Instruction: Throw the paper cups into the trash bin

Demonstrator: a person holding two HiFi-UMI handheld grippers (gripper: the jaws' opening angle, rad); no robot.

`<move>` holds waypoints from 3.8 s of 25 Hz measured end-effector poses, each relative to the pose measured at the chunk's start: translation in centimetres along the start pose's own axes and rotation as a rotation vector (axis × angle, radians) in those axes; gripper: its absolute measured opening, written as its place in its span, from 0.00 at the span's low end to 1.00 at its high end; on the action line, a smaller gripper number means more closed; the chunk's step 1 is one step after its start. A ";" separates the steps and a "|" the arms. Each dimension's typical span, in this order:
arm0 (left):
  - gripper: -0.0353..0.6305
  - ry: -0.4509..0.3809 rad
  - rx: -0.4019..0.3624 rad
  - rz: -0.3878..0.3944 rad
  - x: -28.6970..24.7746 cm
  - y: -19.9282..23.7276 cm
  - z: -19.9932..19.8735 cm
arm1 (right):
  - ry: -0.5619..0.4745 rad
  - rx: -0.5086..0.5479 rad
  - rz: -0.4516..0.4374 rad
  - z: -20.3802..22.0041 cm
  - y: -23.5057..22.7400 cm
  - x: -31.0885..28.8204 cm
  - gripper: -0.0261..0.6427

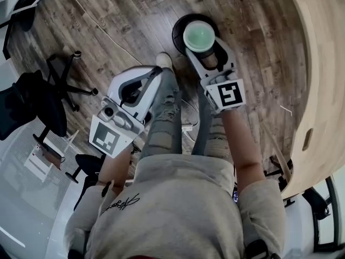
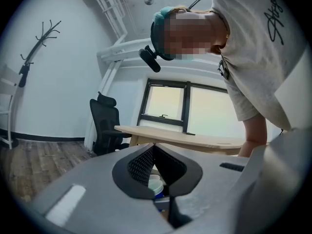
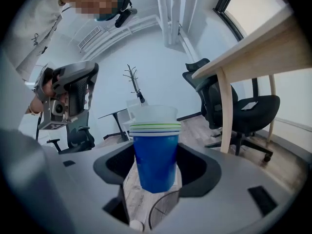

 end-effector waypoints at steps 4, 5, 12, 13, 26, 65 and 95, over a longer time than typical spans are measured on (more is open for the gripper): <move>0.06 0.009 0.010 -0.011 0.1 0.8 1.5 | 0.013 -0.010 0.007 2.8 -1.3 -1.4 0.45; 0.06 0.012 0.011 -0.013 0.1 1.0 1.8 | 0.011 -0.011 0.006 3.5 -1.5 -1.8 0.45; 0.06 0.025 0.014 -0.047 0.7 2.6 4.6 | 0.092 -0.004 -0.003 8.4 -2.5 -4.4 0.45; 0.06 0.026 0.016 -0.055 0.8 2.9 4.8 | 0.105 -0.002 -0.006 9.1 -2.5 -4.7 0.45; 0.06 0.044 0.049 -0.074 1.3 3.5 8.6 | 0.261 0.019 0.031 17.2 -5.5 -7.7 0.45; 0.06 0.106 0.097 -0.050 2.0 5.8 14.9 | 0.790 0.136 0.084 34.4 -11.1 -14.7 0.46; 0.06 0.074 0.050 0.004 -0.1 3.3 6.0 | 0.394 0.159 0.013 12.8 -2.5 -9.1 0.46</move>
Point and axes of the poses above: the fingertips, and each gripper's own axes: x backward along the fingers, y to its left, z out of its underside, the point moved 4 cm from there along x, backward along the fingers, and after that the axes turned 2 degrees about -x, right-handed, at the moved point
